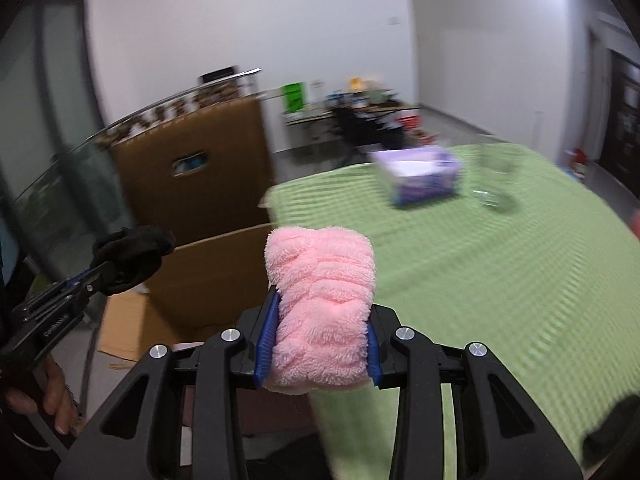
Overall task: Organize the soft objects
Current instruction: 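Carry both items to the cardboard box and open both tools to drop them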
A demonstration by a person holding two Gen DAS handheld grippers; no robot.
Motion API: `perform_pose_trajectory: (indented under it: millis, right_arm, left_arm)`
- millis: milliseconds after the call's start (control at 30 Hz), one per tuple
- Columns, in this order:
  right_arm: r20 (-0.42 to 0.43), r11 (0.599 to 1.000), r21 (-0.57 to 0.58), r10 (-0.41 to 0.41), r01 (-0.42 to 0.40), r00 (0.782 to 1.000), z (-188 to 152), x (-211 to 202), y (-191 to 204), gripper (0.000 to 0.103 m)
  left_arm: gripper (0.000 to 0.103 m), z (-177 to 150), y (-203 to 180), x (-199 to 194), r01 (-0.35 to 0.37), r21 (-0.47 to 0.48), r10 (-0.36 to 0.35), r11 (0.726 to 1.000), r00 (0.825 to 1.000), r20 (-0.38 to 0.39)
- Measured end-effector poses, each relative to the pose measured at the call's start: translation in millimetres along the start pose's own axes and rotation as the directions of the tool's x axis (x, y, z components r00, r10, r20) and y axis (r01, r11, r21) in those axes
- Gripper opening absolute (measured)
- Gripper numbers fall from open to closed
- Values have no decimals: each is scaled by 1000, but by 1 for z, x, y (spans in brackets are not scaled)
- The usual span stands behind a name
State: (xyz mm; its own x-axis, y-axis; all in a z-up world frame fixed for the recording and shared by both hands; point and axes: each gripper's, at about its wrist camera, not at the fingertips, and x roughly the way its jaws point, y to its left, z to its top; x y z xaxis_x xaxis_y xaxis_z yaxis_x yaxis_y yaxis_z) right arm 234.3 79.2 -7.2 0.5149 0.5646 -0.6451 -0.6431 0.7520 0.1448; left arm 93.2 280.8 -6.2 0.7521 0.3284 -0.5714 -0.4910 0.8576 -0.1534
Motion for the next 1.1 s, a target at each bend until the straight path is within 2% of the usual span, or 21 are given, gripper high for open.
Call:
perform_pose_trajectory:
  millis: [67,133,267,400,567,667,767,867,933,967,1000,1067,1100]
  right_arm:
    - [-34,997,-22,68,-69,997,8,21,19,36]
    - [-68,993,-46,104,-107,992,16,42,39,36]
    - [-108,988,-84,117,-127,987,24,65,66,36]
    - [-137,986,-92,125,-138,983,26,76,73,36]
    - [-220,986,-110,97,-123,971,26,100,78,36]
    - [-303,986,-127,62,-105,951,24,124,82,37]
    - [-398,981,-173,9,-85,917,18,150,90,37]
    - [-474,975,-207,-28,-80,880,11,176,98,37]
    - [-502,972,-223,-51,-72,863,8,189,101,38]
    - [-510,972,-224,-55,-70,858,7,193,101,39]
    - [-514,973,-218,-53,-71,856,6,197,102,40]
    - [-518,974,-215,-51,-72,854,4,201,103,46]
    - [-515,974,-218,-55,-69,855,4,202,104,53]
  left_arm:
    - [12,3,16,4,-47,-30,48,998,999,4]
    - [12,5,29,9,-73,-49,73,996,997,-6]
    - [12,4,45,21,-112,-68,110,991,994,-21]
    - [12,-1,54,35,-122,-89,117,988,991,-59]
    - [14,-11,55,61,-131,-80,119,988,983,-143]
    - [15,-22,59,83,-138,-81,115,987,964,-240]
    - [16,-33,61,105,-150,-65,121,987,937,-329]
    - [17,-45,66,126,-153,-84,103,985,896,-431]
    - [18,-49,66,133,-162,-68,114,984,883,-455]
    - [21,-51,67,136,-164,-71,112,984,877,-467]
    - [31,-52,68,138,-162,-88,102,983,874,-476]
    - [46,-55,72,140,-162,-119,86,980,872,-481]
    - [54,-55,74,140,-166,-126,87,978,875,-477]
